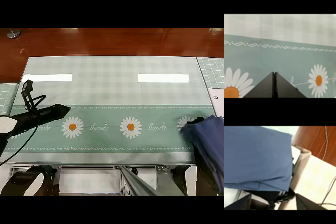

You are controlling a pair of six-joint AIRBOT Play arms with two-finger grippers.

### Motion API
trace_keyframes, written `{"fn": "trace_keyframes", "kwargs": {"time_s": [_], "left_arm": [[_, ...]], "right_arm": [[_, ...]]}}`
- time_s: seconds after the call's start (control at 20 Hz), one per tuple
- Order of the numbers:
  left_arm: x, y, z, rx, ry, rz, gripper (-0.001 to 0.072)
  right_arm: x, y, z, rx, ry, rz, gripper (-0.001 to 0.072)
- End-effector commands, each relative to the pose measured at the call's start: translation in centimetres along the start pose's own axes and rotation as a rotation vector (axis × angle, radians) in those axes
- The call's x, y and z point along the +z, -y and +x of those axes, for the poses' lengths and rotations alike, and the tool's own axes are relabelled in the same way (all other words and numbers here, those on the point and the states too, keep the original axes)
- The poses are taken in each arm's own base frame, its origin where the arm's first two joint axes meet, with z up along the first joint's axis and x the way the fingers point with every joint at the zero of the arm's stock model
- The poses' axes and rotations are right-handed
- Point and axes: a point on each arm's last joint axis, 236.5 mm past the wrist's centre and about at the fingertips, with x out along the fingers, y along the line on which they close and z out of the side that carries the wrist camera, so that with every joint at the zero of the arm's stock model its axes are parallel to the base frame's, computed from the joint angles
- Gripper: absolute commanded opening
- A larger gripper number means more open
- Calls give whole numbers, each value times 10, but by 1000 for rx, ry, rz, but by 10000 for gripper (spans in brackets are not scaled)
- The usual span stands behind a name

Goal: Fold the shirts.

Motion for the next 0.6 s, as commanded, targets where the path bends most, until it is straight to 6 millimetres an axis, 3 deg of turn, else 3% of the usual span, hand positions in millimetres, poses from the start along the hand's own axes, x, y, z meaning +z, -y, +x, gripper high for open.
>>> {"fn": "trace_keyframes", "kwargs": {"time_s": [0.0,0.1,0.15,0.25,0.35,0.45,0.55], "left_arm": [[4,4,4,-8,-38,54,19],[28,25,2,-43,-55,136,19],[51,41,-3,-66,-42,172,18],[108,85,-19,-120,17,262,18],[161,131,-35,-156,95,374,18],[188,153,-37,-118,118,420,18],[182,146,-18,-36,71,478,17]], "right_arm": [[44,-47,-1,160,18,-64,568],[81,-121,-34,420,74,-161,178],[92,-169,-60,580,106,-233,20],[97,-267,-123,865,199,-395,24],[66,-348,-159,994,264,-570,25],[5,-416,-164,1023,264,-785,25],[-71,-466,-131,941,223,-1021,25]]}}
